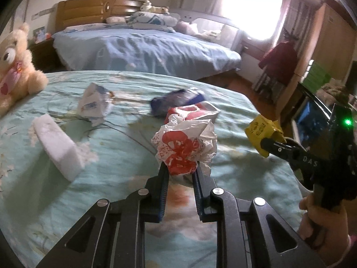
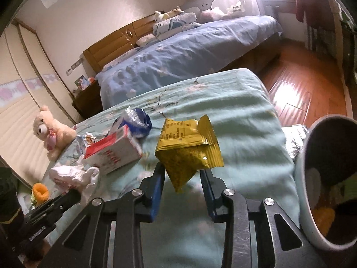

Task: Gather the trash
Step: 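Carry the wrapper with the left tool while the right tool carries the yellow bag over the bin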

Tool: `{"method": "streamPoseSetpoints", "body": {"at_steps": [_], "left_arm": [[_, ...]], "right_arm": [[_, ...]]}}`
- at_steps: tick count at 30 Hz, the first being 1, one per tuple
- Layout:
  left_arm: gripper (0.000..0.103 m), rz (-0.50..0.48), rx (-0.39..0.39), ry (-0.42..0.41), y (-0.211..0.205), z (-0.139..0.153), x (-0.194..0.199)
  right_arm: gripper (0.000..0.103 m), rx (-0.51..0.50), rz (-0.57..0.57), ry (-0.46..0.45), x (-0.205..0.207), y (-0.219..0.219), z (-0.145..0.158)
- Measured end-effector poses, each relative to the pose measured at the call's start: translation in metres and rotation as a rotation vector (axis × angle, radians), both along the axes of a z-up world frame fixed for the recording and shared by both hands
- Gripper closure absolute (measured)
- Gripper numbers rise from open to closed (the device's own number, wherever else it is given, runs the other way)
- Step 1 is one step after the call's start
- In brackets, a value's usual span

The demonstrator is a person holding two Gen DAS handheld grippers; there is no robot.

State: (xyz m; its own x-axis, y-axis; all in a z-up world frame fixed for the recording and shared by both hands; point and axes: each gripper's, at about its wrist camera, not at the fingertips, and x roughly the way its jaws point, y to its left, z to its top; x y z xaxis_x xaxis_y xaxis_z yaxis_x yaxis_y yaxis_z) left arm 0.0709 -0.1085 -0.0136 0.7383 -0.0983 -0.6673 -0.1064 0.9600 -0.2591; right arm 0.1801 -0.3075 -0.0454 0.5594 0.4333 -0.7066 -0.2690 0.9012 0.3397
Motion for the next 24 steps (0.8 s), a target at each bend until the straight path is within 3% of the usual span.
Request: {"method": "streamPoseSetpoints", "body": {"at_steps": [11,24], "left_arm": [[0.084,-0.129,0.001,-0.02,-0.043,0.008,-0.006],[0.084,-0.246,0.024,-0.024,-0.088,0.011,0.016]], "right_arm": [[0.07,0.015,-0.045,-0.013,-0.042,-0.033,0.01],[0.07,0.013,-0.136,-0.03,-0.064,-0.085,0.018]]}}
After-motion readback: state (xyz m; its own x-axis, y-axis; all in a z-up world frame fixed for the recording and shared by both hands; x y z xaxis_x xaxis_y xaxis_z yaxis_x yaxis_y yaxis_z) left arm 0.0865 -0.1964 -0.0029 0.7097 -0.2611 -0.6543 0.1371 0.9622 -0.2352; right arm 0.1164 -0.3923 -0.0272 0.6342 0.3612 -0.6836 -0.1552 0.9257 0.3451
